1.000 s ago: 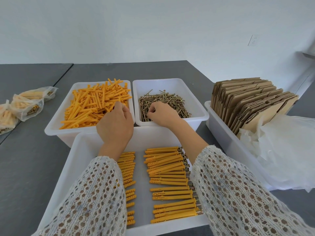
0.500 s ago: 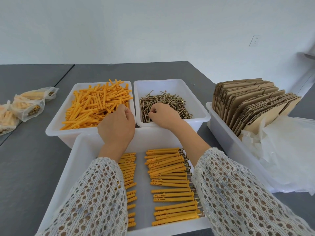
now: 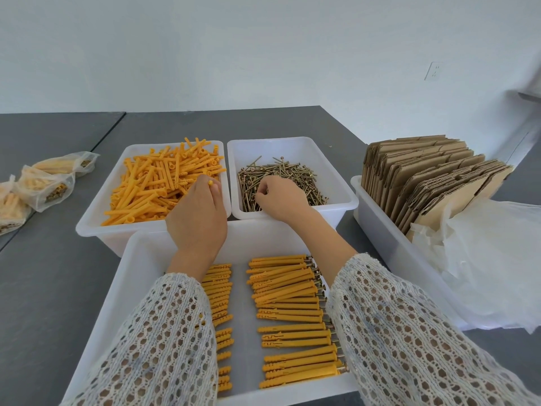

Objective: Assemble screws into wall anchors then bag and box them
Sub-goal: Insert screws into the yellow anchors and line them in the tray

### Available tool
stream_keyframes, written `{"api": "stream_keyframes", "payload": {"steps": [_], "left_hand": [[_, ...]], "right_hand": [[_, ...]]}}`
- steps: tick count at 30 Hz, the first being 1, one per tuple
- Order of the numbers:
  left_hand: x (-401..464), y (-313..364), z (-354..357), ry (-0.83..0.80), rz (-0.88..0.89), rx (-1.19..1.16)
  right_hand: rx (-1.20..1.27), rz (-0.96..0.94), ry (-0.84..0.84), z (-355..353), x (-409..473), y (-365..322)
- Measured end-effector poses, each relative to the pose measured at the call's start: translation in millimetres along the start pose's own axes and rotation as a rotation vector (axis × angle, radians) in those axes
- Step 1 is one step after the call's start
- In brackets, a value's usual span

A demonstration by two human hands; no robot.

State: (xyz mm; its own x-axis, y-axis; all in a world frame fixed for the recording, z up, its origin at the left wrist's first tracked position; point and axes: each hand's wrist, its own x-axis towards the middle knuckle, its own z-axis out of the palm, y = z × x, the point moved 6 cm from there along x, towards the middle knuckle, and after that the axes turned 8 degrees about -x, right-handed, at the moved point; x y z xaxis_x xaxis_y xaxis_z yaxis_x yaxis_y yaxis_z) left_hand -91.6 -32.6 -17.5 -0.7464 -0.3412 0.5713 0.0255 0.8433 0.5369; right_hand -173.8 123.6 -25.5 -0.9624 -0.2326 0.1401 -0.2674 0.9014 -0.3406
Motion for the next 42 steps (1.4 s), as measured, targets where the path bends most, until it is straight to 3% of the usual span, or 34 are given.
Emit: {"api": "stream_keyframes", "payload": {"steps": [15, 20, 42], "left_hand": [[0.6, 6.4, -2.3, 0.030, 0.051, 0.132], [-0.9, 6.3, 1.6, -0.003, 0.122, 0.009], [1.8, -0.9, 5.1, -0.030, -0.026, 0.217]], "right_hand": [[0.004, 0.081, 0.097, -3.8, 3.7, 4.4], [0.013, 0.057, 0.107, -4.5, 2.1, 0.9], [0.128, -0.032, 0.093, -6.1, -1.1, -3.3]]}}
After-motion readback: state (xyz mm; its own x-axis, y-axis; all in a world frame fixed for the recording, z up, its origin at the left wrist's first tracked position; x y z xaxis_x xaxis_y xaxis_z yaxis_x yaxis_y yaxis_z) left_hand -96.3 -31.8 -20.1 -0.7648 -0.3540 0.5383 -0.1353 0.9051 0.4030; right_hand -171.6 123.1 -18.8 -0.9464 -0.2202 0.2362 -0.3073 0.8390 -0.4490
